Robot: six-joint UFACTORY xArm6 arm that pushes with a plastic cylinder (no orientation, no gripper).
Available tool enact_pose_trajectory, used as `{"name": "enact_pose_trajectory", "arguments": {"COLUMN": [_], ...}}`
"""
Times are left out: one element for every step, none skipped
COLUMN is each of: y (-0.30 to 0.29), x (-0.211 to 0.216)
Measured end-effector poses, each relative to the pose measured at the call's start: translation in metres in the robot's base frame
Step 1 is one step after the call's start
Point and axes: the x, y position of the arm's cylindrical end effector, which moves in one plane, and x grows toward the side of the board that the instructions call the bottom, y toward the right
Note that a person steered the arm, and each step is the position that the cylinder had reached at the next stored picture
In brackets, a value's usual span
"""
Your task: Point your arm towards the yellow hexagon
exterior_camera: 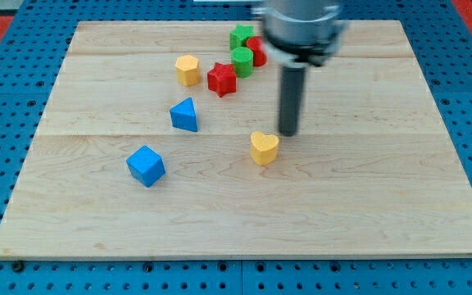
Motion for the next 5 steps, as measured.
{"name": "enact_pose_trajectory", "arguments": {"y": [0.000, -0.106, -0.138, -0.048, -0.029], "x": [0.053, 0.044, 0.017, 0.037, -0.011]}}
